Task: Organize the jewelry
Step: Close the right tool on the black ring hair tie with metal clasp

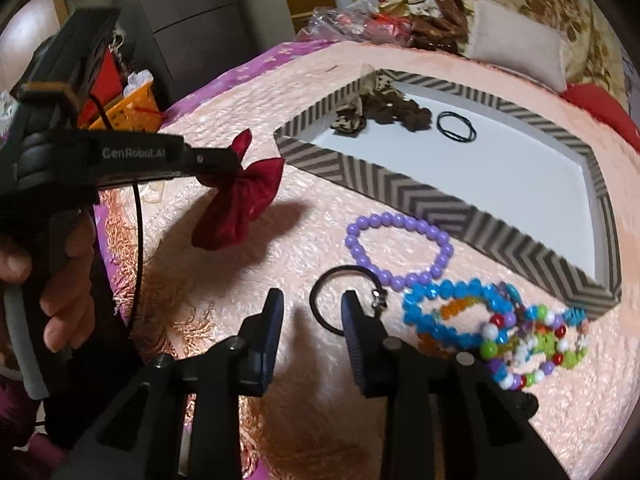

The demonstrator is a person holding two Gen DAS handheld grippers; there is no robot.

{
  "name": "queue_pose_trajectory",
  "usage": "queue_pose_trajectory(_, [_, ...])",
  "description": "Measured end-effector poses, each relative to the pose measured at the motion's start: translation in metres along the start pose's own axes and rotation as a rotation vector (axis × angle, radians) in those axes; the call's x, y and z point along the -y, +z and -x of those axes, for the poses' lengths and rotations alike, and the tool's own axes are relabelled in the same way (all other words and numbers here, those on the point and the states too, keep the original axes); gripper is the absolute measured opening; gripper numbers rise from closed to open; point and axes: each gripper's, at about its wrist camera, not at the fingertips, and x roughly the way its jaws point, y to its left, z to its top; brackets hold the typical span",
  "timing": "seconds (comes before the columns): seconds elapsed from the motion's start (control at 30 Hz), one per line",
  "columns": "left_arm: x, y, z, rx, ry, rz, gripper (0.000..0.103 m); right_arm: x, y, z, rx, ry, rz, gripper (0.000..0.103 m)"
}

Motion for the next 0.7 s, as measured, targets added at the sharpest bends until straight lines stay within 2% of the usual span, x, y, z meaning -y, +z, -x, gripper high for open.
queue_pose_trajectory(0.1, [-0.001, -0.001, 0.001, -0.002, 0.002, -0.001, 0.002, 0.005, 0.003, 0.007, 0.021, -0.026, -0.008, 0.031])
queue_pose_trajectory(0.27, [-0.002, -0.002, -0.001, -0.009, -0.006, 0.014, 0.002, 0.018, 0.000, 0.001, -0.018, -0.057, -0.037, 0.031])
queue_pose_trajectory(0.53, [-0.001, -0.004, -0.005, -0.018, -0.007, 0.017, 0.002, 0.020, 0.000, -0.017, -0.031, -0.114, -0.006, 0.022])
queue_pose_trajectory(0.63, [0.000, -0.004, -0.005, -0.017, -0.008, 0.017, 0.002, 0.015, -0.001, -0.019, -0.025, -0.130, 0.027, 0.010])
queue_pose_trajectory(0.7, [0.000, -0.004, -0.003, -0.014, -0.008, 0.015, 0.002, 0.014, -0.002, -0.017, -0.027, -0.122, 0.038, 0.010])
